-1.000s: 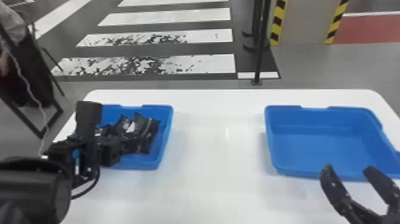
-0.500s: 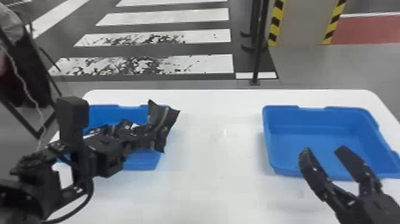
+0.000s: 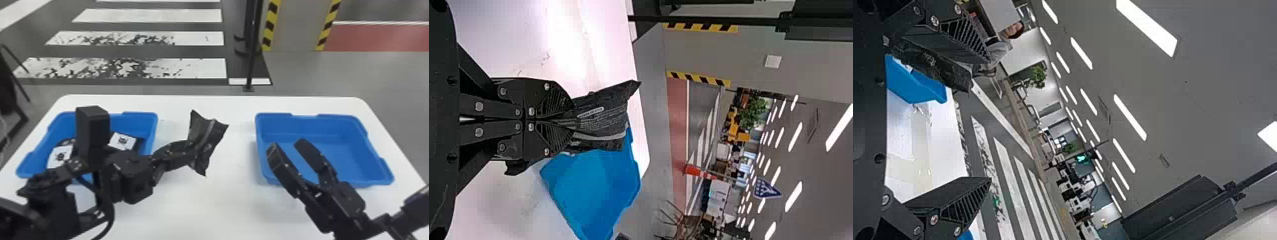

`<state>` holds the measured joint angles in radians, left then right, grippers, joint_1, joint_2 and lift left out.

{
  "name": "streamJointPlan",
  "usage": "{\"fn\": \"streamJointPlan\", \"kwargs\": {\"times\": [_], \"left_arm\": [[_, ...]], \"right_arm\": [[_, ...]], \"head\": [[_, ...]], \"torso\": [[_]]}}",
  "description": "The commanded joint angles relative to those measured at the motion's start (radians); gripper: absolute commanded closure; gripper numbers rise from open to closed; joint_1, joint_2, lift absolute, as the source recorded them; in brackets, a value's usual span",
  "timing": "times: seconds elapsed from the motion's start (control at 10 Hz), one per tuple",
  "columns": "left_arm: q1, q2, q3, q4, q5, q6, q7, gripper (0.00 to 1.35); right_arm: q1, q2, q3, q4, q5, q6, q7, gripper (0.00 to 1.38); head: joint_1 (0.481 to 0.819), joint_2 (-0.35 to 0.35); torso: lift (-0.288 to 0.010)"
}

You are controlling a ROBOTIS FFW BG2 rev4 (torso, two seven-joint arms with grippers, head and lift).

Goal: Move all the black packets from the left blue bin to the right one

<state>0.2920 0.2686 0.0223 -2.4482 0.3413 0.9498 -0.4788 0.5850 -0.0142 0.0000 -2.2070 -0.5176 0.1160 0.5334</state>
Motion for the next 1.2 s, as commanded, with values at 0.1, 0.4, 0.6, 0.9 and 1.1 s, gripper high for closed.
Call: {"fn": "streamJointPlan", "kwargs": {"times": [0.1,0.4,0.6,0.9,1.1], "left_arm": [[-0.047,0.000,-0.086,0.022,0.032,-0.002,-0.012,1.22],[-0.069,0.000,-0.152,0.027,0.068,-0.015,-0.021,1.22],[-0.074,0.000,-0.176,0.027,0.082,-0.022,-0.024,1.22],[-0.074,-0.002,-0.168,0.027,0.082,-0.017,-0.024,1.22],[-0.074,-0.005,-0.166,0.027,0.082,-0.017,-0.024,1.22]], "right_arm": [[-0.048,-0.010,0.016,0.021,-0.043,0.039,0.016,0.20],[-0.089,-0.021,0.032,0.048,-0.079,0.066,0.022,0.20],[-0.106,-0.023,0.032,0.063,-0.071,0.066,0.022,0.25],[-0.126,-0.027,0.048,0.107,-0.180,0.127,0.042,1.03],[-0.124,-0.027,0.058,0.122,-0.174,0.043,0.043,1.28]], "head": [[0.695,-0.028],[0.695,-0.068],[0.695,-0.097],[0.695,-0.105],[0.695,-0.088]], "torso": [[-0.185],[-0.185],[-0.185],[-0.185],[-0.185]]}}
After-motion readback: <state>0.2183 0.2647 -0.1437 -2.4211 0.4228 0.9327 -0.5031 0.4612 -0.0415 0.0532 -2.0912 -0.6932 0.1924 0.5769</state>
